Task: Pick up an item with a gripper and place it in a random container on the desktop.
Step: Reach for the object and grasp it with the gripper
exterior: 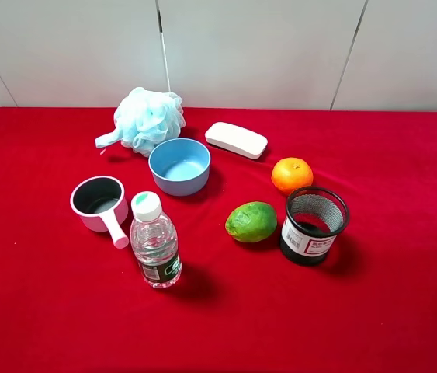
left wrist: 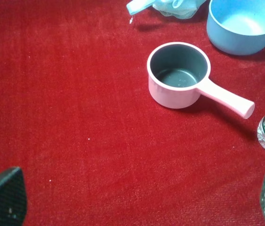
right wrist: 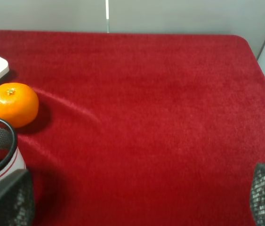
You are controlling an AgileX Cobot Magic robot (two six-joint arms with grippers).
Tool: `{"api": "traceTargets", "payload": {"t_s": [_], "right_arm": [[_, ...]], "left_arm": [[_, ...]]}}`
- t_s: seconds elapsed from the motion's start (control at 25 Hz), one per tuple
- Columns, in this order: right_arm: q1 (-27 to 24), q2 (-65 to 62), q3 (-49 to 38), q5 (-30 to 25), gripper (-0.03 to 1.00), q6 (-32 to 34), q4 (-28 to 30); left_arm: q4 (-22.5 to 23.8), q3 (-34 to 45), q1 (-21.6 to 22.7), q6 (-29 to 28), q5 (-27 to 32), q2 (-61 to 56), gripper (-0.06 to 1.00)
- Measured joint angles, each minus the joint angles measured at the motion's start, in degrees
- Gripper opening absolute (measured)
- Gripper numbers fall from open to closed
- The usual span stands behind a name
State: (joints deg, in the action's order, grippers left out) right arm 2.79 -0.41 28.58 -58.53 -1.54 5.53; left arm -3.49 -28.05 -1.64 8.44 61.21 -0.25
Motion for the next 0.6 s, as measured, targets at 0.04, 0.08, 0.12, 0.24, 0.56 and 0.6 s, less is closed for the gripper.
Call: {"api": "traceTargets", "payload": {"t_s": [0.04,0.08,0.12,0.24,0.56,0.6], "right_arm": [[0.0,0.0,0.0,0.0,0.69,0.0,0.0],[0.0,0.0,0.0,0.0,0.69,0.0,0.0],[0.0,0.0,0.0,0.0,0.69,0.0,0.0],[0.0,0.0,0.0,0.0,0.69,0.0,0.0],[0.0,0.0,0.0,0.0,0.69,0.0,0.0],[0.0,0.0,0.0,0.0,0.69,0.0,0.0]], "left_arm": [[0.0,0.0,0.0,0.0,0.0,0.0,0.99],[0.0,0.0,0.0,0.0,0.0,0.0,0.99],[0.0,0.0,0.0,0.0,0.0,0.0,0.99],[0.0,0.0,0.0,0.0,0.0,0.0,0.99],[0.0,0.0,0.0,0.0,0.0,0.0,0.99],[0.0,0.0,0.0,0.0,0.0,0.0,0.99]]}}
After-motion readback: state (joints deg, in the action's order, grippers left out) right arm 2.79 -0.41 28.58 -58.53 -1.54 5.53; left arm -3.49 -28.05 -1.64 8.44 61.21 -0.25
